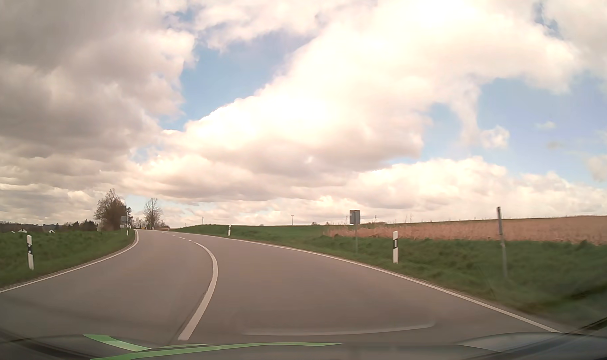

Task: Follow the waypoints while adhering to traffic rules and regulations

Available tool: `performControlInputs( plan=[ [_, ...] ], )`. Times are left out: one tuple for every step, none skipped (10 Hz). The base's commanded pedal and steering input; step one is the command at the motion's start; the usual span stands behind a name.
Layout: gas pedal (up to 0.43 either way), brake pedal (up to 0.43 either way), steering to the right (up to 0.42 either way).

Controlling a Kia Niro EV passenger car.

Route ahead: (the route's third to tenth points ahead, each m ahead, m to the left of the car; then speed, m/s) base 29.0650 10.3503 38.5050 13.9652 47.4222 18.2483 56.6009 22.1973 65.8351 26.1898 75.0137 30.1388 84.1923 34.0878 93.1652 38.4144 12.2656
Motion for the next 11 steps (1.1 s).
performControlInputs(
  plan=[
    [0.331, 0.0, -0.071],
    [0.331, 0.0, -0.074],
    [0.331, 0.0, -0.078],
    [0.331, 0.0, -0.079],
    [0.331, 0.0, -0.079],
    [0.331, 0.0, -0.079],
    [0.331, 0.0, -0.079],
    [0.331, 0.0, -0.08],
    [0.339, 0.0, -0.081],
    [0.339, 0.0, -0.081],
    [0.339, 0.0, -0.081]
  ],
)
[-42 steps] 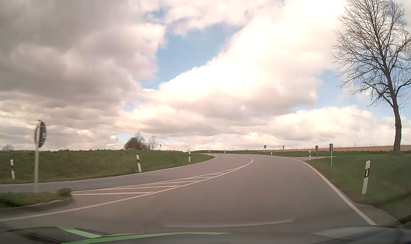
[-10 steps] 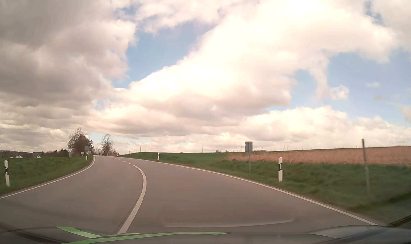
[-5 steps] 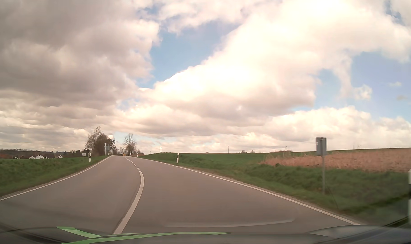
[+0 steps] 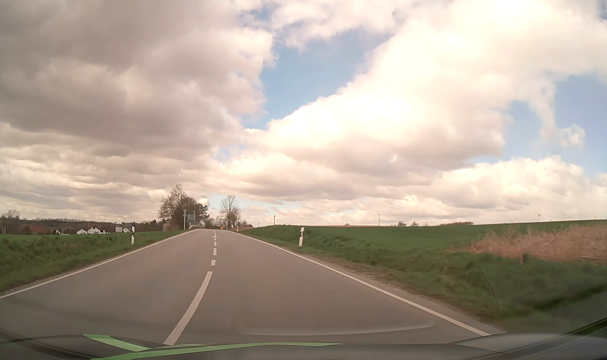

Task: Follow the waypoints while adhering to traffic rules and regulations

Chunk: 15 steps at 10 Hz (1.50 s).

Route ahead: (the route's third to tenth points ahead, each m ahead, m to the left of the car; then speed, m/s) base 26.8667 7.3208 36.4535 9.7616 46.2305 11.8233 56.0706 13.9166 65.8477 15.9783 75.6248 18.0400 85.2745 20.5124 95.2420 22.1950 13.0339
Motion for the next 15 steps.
performControlInputs(
  plan=[
    [0.35, 0.0, -0.081],
    [0.35, 0.0, -0.081],
    [0.358, 0.0, -0.078],
    [0.37, 0.0, -0.07],
    [0.37, 0.0, -0.059],
    [0.37, 0.0, -0.049],
    [0.37, 0.0, -0.038],
    [0.37, 0.0, -0.028],
    [0.37, 0.0, -0.022],
    [0.37, 0.0, -0.019],
    [0.37, 0.0, -0.019],
    [0.37, 0.0, -0.019],
    [0.37, 0.0, -0.019],
    [0.378, 0.0, -0.019],
    [0.378, 0.0, -0.019]
  ],
)
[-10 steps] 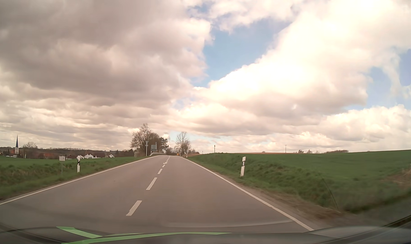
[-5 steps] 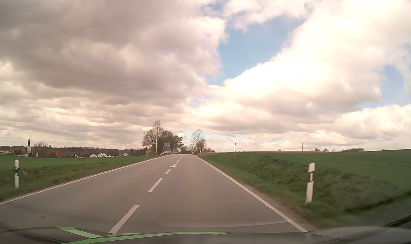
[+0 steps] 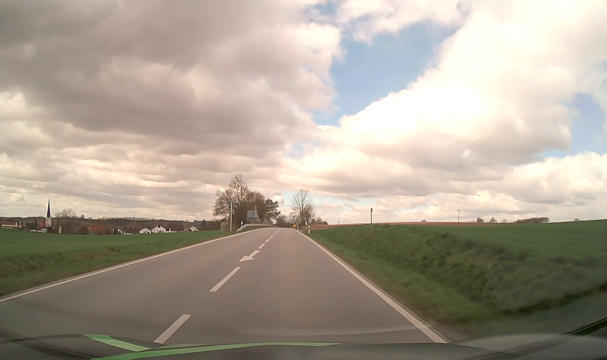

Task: Follow the waypoints while adhering to traffic rules and regulations

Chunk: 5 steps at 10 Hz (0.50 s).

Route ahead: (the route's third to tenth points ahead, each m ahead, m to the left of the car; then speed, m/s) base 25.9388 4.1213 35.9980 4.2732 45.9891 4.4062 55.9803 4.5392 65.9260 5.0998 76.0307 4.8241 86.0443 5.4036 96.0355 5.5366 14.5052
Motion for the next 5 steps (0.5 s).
performControlInputs(
  plan=[
    [0.378, 0.0, -0.018],
    [0.378, 0.0, -0.016],
    [0.378, 0.0, -0.015],
    [0.378, 0.0, -0.015],
    [0.378, 0.0, -0.014]
  ],
)
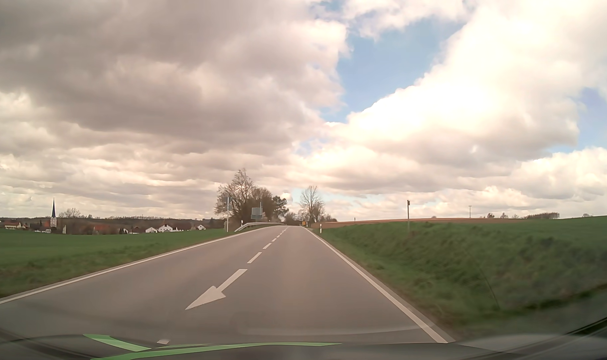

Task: Follow the waypoints while adhering to traffic rules and regulations

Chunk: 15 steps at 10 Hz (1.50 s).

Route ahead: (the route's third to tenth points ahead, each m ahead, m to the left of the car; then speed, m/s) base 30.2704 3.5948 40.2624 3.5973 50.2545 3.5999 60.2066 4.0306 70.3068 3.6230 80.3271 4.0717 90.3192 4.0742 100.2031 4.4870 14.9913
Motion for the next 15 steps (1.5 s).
performControlInputs(
  plan=[
    [0.378, 0.0, -0.012],
    [0.378, 0.0, -0.01],
    [0.378, 0.0, -0.009],
    [0.378, 0.0, -0.007],
    [0.378, 0.0, -0.003],
    [0.378, 0.0, -0.001],
    [0.37, 0.0, -0.001],
    [0.37, 0.0, -0.001],
    [0.37, 0.0, -0.001],
    [0.37, 0.0, 0.0],
    [0.37, 0.0, 0.0],
    [0.37, 0.0, 0.0],
    [0.358, 0.0, 0.0],
    [0.358, 0.0, 0.0],
    [0.358, 0.0, 0.0]
  ],
)
